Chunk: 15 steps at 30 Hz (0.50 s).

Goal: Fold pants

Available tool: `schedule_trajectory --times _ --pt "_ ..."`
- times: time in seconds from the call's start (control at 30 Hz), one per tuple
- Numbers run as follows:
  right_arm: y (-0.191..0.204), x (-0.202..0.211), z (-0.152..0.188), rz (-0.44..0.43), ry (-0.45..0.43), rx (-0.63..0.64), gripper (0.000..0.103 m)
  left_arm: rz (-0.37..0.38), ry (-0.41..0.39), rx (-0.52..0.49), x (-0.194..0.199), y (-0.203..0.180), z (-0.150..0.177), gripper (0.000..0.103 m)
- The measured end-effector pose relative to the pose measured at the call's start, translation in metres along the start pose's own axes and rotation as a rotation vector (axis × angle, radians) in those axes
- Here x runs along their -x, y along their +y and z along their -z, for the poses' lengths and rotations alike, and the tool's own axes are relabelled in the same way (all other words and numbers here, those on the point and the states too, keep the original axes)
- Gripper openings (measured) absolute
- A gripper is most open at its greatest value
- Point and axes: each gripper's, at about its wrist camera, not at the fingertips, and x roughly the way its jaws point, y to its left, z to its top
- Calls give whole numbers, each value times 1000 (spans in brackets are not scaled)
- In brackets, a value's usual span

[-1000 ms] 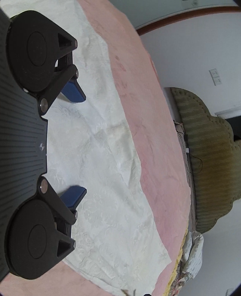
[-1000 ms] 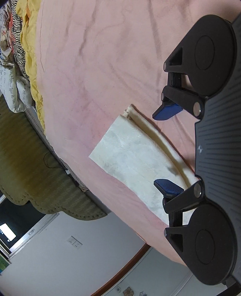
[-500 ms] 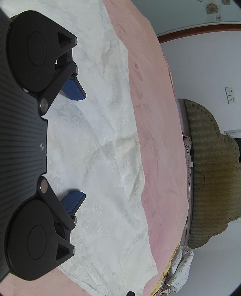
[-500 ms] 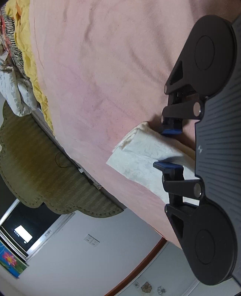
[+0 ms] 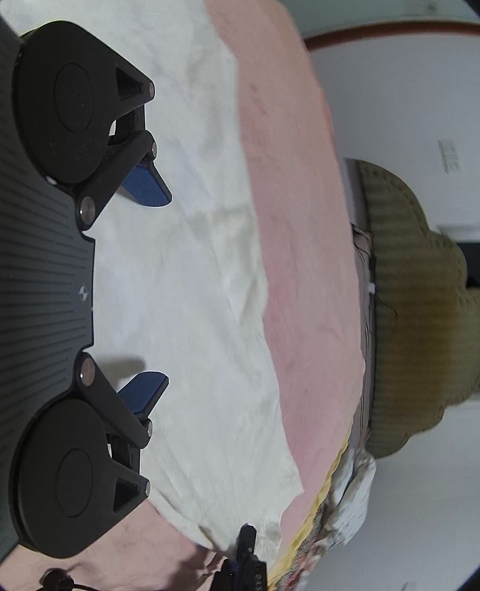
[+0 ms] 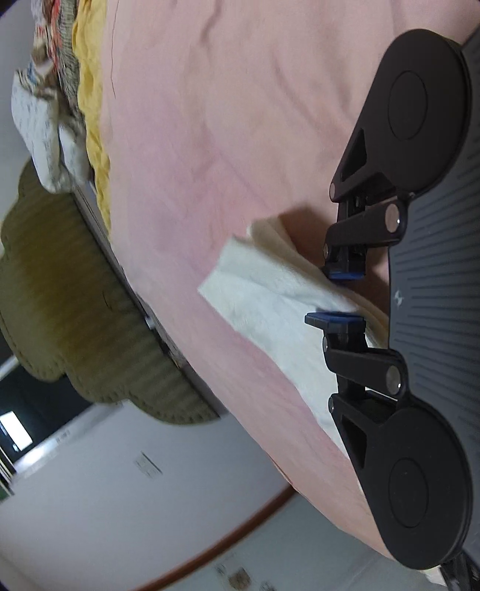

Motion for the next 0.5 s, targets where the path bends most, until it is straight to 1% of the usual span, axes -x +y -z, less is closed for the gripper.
schedule_trajectory --times 0.03,0.07,0.1,0.13,0.17,0.2,0.23,0.27,0.3,0.33,0.37,0.4,0.43,0.47,0.5 --pt "-1 3 0 42 -9 -7 17 -21 -31 -44 1 -11 -3 99" --pt "-2 4 1 64 -3 -14 17 -46 -60 -87 1 -22 -5 99" --pt "-3 6 0 87 2 -18 22 -67 -80 -121 0 -31 -6 99" --pt "0 11 0 125 -17 -9 28 -82 -95 -156 -3 -41 -7 100" --pt "6 21 1 174 -68 22 31 -89 -99 -179 -6 -48 -8 100" --pt "15 33 4 228 -142 87 37 -96 -89 -193 -11 -55 -8 100" --pt "27 43 5 268 -209 159 50 -88 -65 -197 -15 -60 -7 100" --pt "38 50 5 273 -249 218 59 -54 -28 -198 -21 -64 -4 98" --pt "48 53 4 231 -255 273 71 -12 3 -199 -24 -67 2 96" --pt "59 51 5 134 -214 343 74 -9 -9 -197 -23 -69 7 95" --pt "68 45 7 40 -133 410 74 -22 -30 -215 -19 -71 11 95" --pt "76 36 12 -45 -22 473 74 -14 -36 -228 -16 -72 12 95" --pt "82 26 19 -83 66 519 74 -2 -37 -228 -13 -71 11 92" --pt "85 17 28 -82 132 566 74 16 -47 -210 -7 -67 10 92" --pt "86 9 36 -59 186 614 74 34 -62 -179 -3 -64 8 92"
